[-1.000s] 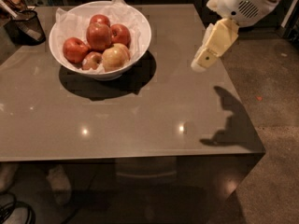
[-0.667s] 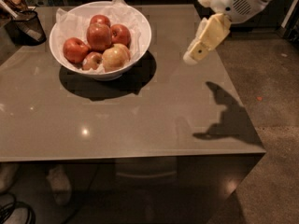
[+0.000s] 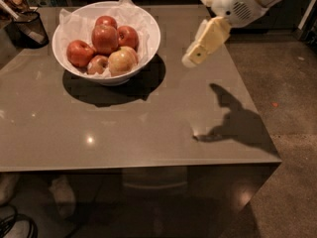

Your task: Pick apple from white bowl

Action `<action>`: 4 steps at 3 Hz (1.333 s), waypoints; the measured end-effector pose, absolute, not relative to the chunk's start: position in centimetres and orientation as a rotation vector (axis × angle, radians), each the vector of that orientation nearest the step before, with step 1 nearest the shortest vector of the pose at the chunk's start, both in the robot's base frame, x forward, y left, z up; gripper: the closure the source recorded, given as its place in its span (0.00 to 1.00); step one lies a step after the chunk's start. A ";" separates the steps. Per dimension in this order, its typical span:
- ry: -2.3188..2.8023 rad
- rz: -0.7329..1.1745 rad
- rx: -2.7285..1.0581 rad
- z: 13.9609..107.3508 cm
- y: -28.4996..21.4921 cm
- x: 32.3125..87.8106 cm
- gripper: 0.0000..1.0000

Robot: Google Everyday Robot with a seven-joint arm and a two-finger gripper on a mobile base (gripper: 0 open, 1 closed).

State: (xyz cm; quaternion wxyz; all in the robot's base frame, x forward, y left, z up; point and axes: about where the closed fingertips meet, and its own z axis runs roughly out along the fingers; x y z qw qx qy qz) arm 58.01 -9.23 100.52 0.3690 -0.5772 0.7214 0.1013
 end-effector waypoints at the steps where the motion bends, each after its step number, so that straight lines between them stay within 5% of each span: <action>1: 1.781 0.298 -1.488 99.8 -5.8 60.9 0.00; 4: 1.679 0.357 -1.538 98.9 -0.1 64.5 0.00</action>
Offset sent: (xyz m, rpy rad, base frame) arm 0.0787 0.1013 -0.0127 0.0994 -0.0287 0.1828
